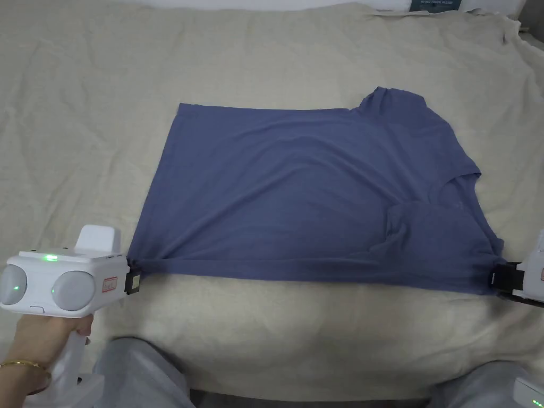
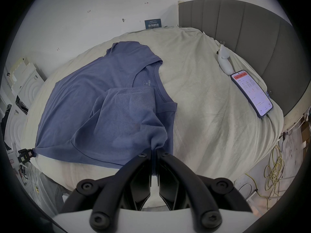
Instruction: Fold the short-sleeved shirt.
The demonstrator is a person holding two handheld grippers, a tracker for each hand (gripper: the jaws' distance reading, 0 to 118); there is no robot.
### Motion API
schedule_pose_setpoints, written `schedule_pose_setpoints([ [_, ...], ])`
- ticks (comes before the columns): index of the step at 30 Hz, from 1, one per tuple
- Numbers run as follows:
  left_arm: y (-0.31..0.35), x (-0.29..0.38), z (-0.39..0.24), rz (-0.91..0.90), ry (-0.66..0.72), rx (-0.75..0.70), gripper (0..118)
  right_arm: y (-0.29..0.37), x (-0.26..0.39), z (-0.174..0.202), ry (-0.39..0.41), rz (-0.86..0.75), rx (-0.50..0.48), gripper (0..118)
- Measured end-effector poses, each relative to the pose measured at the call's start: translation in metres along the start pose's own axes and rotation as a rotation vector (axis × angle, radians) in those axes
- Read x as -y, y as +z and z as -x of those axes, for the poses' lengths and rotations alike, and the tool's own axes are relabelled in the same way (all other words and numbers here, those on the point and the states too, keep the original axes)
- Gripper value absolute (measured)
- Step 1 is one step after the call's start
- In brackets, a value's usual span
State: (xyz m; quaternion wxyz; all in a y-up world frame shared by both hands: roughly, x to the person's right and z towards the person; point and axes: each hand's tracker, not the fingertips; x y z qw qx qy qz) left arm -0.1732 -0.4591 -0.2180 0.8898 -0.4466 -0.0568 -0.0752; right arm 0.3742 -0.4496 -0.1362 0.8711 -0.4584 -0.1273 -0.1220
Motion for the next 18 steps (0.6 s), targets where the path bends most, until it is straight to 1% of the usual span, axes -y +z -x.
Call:
schedule_pose_setpoints([
  [1, -0.003, 0.000, 0.000, 0.001, -0.003, 0.003, 0, 0.000, 0.000, 0.000, -0.002, 0.002, -0.001, 4],
  [6, 0.002, 0.004, 0.005, -0.034, 0.035, 0.022, 0, 0.004, 0.000, -0.004, -0.030, -0.001, -0.019, 4],
  [9, 0.009, 0.003, 0.012, -0.081, 0.102, 0.029, 0, 0.009, -0.005, -0.008, -0.060, -0.012, -0.043, 4],
  [11, 0.014, 0.000, 0.016, -0.111, 0.138, 0.019, 0, 0.014, -0.009, -0.009, -0.066, -0.026, -0.046, 4],
  [15, 0.022, -0.009, 0.025, -0.177, 0.239, 0.059, 0, 0.023, -0.017, -0.010, -0.089, -0.050, -0.079, 4],
  [18, 0.028, -0.020, 0.026, -0.206, 0.280, 0.072, 0, 0.031, -0.023, -0.009, -0.090, -0.071, -0.088, 4],
])
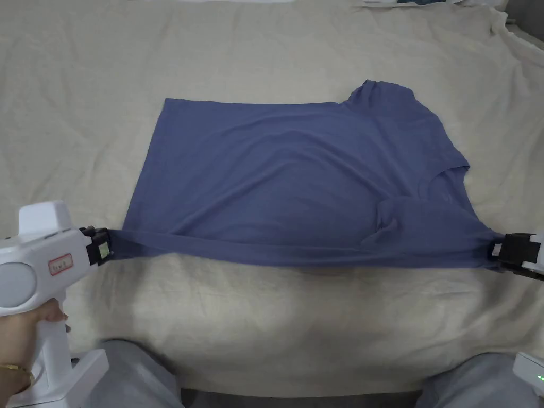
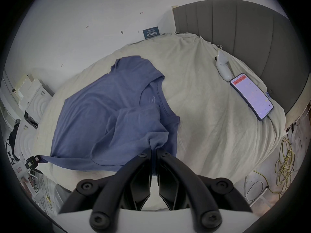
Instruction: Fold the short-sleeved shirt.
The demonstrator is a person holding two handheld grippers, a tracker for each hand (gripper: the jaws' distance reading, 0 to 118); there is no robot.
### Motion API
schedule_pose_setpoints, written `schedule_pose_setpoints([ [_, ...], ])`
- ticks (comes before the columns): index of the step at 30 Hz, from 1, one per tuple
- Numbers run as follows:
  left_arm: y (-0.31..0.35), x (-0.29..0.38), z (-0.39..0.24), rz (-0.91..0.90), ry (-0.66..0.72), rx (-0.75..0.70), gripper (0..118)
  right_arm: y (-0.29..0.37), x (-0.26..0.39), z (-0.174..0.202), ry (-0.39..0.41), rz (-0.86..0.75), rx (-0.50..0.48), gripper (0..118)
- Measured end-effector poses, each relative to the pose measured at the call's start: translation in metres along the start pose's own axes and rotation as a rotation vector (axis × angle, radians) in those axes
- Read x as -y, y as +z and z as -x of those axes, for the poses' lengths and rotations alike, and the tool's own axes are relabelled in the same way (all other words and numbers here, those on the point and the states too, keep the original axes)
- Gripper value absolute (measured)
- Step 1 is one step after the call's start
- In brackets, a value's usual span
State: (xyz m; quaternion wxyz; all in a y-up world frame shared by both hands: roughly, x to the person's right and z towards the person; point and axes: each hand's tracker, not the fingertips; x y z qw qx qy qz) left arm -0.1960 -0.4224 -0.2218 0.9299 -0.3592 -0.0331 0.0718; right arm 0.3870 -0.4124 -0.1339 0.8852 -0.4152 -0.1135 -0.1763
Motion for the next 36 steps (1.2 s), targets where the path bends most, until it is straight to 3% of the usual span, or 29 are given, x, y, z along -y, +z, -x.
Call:
schedule_pose_setpoints([
  [11, -0.035, -0.063, -0.025, -0.079, 0.000, -0.074, 0, -0.009, -0.065, 0.019, 0.046, -0.103, 0.060, 4],
  [16, -0.072, -0.089, -0.037, -0.066, 0.015, -0.121, 0, -0.042, -0.110, 0.042, 0.130, -0.093, 0.131, 4],
  [24, -0.147, -0.123, -0.055, -0.005, -0.086, -0.188, 0, -0.119, -0.156, 0.066, 0.204, -0.014, 0.237, 4],
  [30, -0.191, -0.125, -0.059, 0.080, -0.160, -0.210, 0, -0.163, -0.161, 0.065, 0.196, 0.033, 0.266, 4],
  [36, -0.213, -0.126, -0.063, 0.120, -0.188, -0.224, 2, -0.182, -0.155, 0.059, 0.126, 0.076, 0.278, 4],
])
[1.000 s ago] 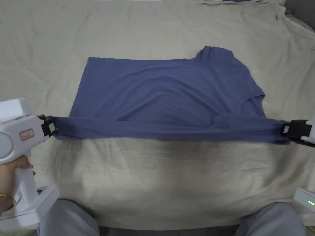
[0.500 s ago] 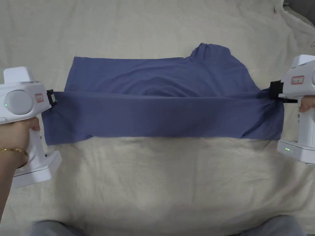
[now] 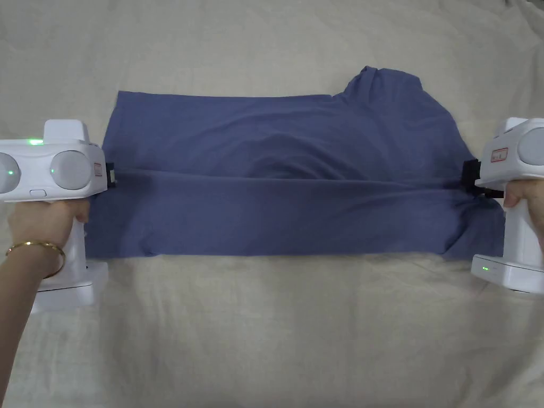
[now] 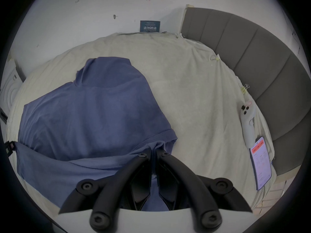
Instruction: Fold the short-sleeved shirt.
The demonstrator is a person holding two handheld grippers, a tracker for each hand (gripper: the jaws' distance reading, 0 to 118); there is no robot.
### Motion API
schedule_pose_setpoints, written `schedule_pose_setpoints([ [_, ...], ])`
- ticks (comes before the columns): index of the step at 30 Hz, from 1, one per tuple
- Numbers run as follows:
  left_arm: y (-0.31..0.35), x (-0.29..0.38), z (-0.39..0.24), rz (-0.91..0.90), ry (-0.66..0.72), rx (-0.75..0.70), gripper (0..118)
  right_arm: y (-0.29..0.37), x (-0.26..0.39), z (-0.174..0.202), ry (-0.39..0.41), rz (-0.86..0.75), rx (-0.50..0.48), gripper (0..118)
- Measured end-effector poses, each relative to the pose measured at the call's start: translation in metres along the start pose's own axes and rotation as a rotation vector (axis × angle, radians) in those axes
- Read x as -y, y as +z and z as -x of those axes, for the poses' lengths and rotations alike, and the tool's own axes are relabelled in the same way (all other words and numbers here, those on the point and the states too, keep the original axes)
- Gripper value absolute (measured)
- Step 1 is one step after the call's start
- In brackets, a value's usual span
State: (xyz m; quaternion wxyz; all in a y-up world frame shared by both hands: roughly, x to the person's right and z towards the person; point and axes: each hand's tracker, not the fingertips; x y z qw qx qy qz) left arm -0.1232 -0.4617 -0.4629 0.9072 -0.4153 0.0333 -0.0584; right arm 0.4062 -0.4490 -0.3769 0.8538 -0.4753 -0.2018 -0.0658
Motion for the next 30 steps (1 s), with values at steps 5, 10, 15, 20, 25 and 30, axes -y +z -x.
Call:
schedule_pose_setpoints([
  [5, 0.006, -0.007, 0.009, 0.021, 0.044, -0.025, 98, 0.008, -0.002, -0.002, -0.033, 0.001, -0.011, 38],
  [10, 0.046, -0.019, 0.030, -0.083, 0.070, -0.027, 118, 0.054, -0.015, -0.017, -0.052, -0.132, -0.010, 107],
  [15, 0.108, -0.023, 0.040, -0.214, 0.082, 0.019, 118, 0.125, -0.009, -0.033, 0.000, -0.298, -0.050, 107],
  [20, 0.167, 0.010, 0.038, -0.364, 0.120, 0.092, 118, 0.182, 0.036, -0.043, 0.003, -0.430, -0.120, 107],
  [25, 0.187, 0.055, 0.025, -0.376, 0.117, 0.132, 118, 0.203, 0.091, -0.044, 0.028, -0.500, -0.146, 107],
  [30, 0.204, 0.099, 0.007, -0.452, 0.055, 0.118, 114, 0.203, 0.141, -0.044, 0.031, -0.552, -0.130, 107],
])
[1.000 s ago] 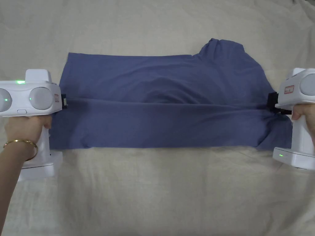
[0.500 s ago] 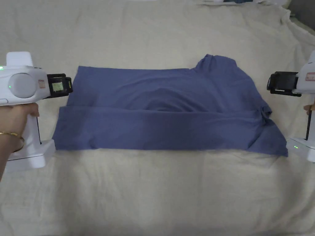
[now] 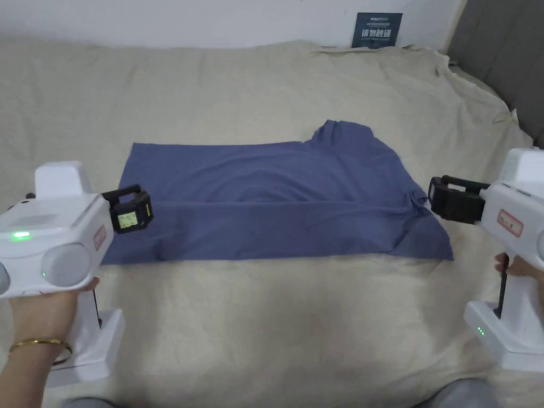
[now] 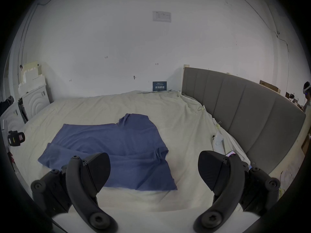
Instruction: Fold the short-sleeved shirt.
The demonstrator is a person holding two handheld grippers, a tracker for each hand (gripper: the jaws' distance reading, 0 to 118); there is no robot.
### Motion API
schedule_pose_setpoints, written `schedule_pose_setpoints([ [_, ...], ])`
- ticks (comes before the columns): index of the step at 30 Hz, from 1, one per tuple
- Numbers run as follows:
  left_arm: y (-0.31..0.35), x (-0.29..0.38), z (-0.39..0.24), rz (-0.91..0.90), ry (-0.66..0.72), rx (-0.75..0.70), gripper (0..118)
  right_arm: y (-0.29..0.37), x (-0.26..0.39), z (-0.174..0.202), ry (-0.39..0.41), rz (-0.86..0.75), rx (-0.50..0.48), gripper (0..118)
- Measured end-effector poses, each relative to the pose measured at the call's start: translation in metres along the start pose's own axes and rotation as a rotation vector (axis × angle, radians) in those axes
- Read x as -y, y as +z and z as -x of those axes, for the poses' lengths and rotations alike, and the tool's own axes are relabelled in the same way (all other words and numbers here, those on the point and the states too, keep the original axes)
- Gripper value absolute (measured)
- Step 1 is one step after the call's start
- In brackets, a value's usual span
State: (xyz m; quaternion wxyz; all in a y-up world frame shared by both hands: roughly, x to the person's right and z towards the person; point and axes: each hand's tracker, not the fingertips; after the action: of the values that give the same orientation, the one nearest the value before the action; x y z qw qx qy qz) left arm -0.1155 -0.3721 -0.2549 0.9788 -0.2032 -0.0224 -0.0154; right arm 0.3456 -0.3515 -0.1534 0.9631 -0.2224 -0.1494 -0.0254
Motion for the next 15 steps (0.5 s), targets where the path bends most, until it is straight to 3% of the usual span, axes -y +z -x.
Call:
schedule_pose_setpoints([
  [3, 0.013, 0.013, -0.009, -0.027, -0.037, 0.012, 89, 0.015, 0.019, 0.000, -0.040, -0.032, -0.008, 101],
  [5, 0.020, 0.020, -0.013, -0.058, -0.055, 0.031, 56, 0.025, 0.028, 0.002, -0.053, -0.057, -0.009, 80],
  [7, 0.024, 0.023, -0.017, -0.063, -0.054, 0.040, 32, 0.029, 0.033, 0.001, -0.060, -0.073, -0.020, 52],
  [10, 0.032, 0.024, -0.022, -0.091, -0.046, 0.076, 7, 0.037, 0.037, 0.004, -0.061, -0.101, -0.020, 8],
  [12, 0.037, 0.025, -0.025, -0.109, -0.048, 0.073, 0, 0.042, 0.038, 0.008, -0.051, -0.123, -0.018, 3],
  [15, 0.040, 0.027, -0.027, -0.120, -0.033, 0.082, 0, 0.044, 0.037, 0.009, -0.050, -0.134, -0.028, 0],
])
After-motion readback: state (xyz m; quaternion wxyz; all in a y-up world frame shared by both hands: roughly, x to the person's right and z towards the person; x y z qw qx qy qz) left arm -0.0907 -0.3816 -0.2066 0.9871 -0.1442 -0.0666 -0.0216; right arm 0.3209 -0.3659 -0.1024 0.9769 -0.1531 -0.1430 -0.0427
